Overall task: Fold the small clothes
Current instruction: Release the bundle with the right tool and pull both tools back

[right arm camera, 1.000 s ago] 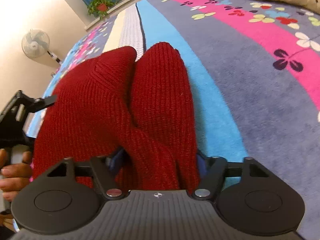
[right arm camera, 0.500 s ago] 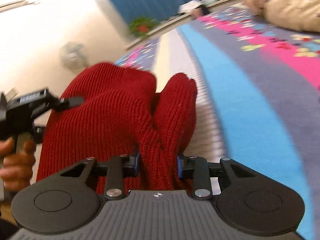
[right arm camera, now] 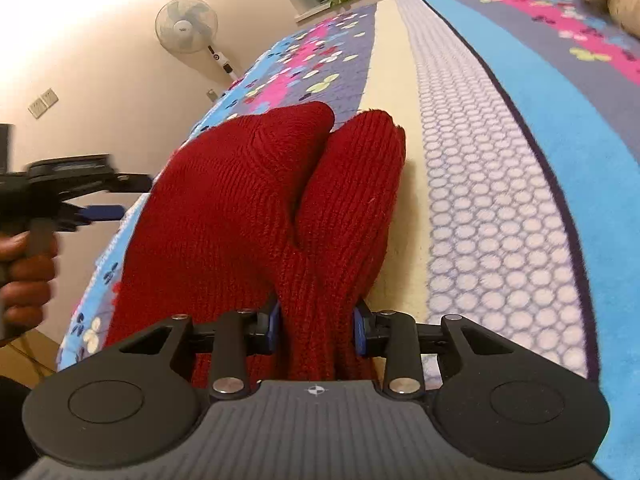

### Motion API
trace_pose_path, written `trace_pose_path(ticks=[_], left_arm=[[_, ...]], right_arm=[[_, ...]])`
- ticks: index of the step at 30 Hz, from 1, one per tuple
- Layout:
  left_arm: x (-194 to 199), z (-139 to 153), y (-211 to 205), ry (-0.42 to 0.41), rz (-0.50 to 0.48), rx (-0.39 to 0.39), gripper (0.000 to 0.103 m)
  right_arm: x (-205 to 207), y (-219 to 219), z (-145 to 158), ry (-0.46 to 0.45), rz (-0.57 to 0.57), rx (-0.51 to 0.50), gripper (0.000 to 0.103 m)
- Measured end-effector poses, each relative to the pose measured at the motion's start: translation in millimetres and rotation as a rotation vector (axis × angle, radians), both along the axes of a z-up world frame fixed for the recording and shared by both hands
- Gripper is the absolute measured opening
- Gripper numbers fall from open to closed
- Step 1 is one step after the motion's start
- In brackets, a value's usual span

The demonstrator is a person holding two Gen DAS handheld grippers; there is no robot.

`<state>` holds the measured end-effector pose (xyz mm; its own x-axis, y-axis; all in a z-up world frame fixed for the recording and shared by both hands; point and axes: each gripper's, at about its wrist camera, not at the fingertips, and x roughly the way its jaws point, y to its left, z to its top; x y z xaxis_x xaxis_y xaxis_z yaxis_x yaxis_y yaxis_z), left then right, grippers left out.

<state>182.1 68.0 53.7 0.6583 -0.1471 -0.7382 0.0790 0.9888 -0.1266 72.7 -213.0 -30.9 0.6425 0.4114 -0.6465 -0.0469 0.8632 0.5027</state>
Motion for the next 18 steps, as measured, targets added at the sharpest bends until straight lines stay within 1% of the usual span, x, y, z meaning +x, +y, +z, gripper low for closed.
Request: trace_pose_path(ticks=[2,3,4,5,6,7,8,9,11,12,13,14,15,16,17,18], left_arm=[[-31,3,-7,-0.034,-0.091,-0.009,0.074],[-42,-1,-12,-0.041,-0.121,0.006,0.066],[-50,-10,-19,-0.039,-0.141,0.04,0.061],[-55,-27,-28,-0.026,-0.163,0.103,0.06],[-57,-48,-36,0.011,-0.189,0.173,0.061],[-59,-65,-38,0.053,-0.198,0.218,0.061],[-60,-68,-40,0.068,-0.18,0.23,0.061],[-65,-61,-38,0.049,-0.171,0.218,0.06],[-82,-41,-35,-0.044,-0.193,0.18,0.06],[-89,-35,-32,-0.075,-0.207,0.162,0.06],[-97,-33,-29,-0.08,-0.224,0.14,0.06],[-100,-34,-28,-0.063,-0.235,0.127,0.06],[-102,-41,-28,-0.019,-0.252,0.124,0.061],[-100,-52,-33,0.05,-0.278,0.149,0.065],[-102,-64,-39,0.09,-0.307,0.21,0.066],[-105,-69,-45,0.083,-0.32,0.262,0.071]], right_arm=[[-2,0,2,0.001,-0.003,0.005,0.035],[-3,0,2,-0.003,-0.001,-0.006,0.035],[-2,0,2,-0.005,0.002,-0.015,0.035],[-2,1,3,-0.005,0.001,-0.022,0.035],[2,1,-1,-0.004,0.0,-0.027,0.035],[2,1,-2,-0.004,0.0,-0.032,0.035],[2,2,-2,-0.002,0.002,-0.042,0.036],[0,2,-2,0.001,0.014,-0.049,0.037],[-6,9,6,-0.033,0.005,-0.104,0.038],[-10,12,11,-0.048,0.003,-0.125,0.038],[-13,12,15,-0.061,0.005,-0.124,0.039],[-16,13,18,-0.069,0.015,-0.116,0.039],[-17,13,18,-0.07,0.028,-0.123,0.039],[-17,16,15,-0.056,0.037,-0.172,0.039],[-16,17,10,-0.027,0.033,-0.223,0.039],[-15,15,4,0.001,0.025,-0.231,0.04]])
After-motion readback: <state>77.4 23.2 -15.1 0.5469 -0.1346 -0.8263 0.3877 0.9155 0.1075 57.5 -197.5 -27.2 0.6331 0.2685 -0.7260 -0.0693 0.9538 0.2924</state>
